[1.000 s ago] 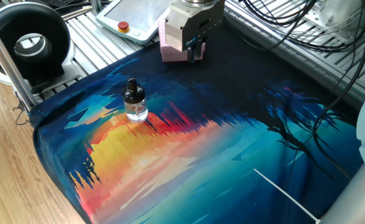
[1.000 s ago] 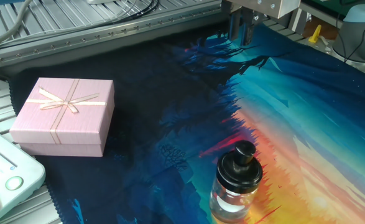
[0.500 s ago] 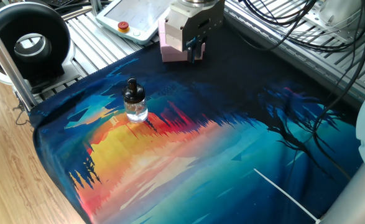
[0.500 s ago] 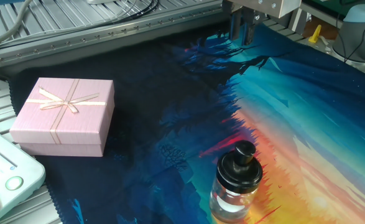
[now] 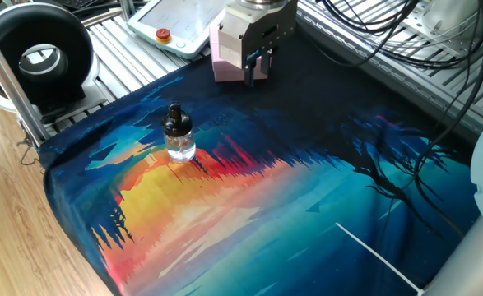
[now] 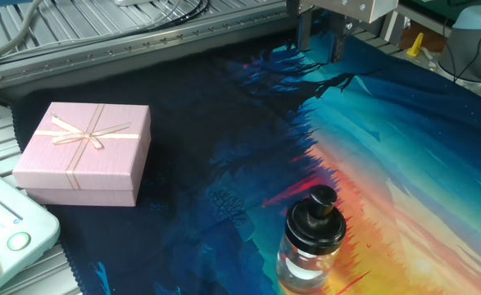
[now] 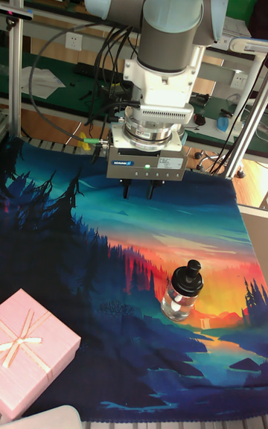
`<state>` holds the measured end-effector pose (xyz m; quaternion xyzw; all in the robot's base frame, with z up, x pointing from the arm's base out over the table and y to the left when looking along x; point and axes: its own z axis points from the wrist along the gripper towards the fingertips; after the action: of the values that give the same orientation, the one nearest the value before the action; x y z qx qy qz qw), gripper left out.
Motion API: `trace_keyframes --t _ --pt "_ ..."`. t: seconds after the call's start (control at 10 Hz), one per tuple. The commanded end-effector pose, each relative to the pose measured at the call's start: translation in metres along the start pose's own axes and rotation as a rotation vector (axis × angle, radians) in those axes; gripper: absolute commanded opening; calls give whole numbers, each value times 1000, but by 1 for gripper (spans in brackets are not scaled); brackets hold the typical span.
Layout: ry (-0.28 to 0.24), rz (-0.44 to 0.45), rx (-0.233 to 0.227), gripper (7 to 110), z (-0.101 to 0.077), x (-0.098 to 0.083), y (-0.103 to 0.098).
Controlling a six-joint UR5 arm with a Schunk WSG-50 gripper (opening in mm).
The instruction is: Screw the lid onto the jar
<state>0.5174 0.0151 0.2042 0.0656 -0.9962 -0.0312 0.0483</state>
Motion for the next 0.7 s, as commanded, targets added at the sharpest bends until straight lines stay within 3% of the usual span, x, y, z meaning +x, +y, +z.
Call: trace_keyframes --t 0.0,0.2,0.3,0.6 --pt "-4 2 -10 44 -2 -1 2" --pt "3 14 -2 44 -2 1 0" --pt "10 27 5 22 -2 3 -1" --pt "11 34 13 22 -2 3 -3"
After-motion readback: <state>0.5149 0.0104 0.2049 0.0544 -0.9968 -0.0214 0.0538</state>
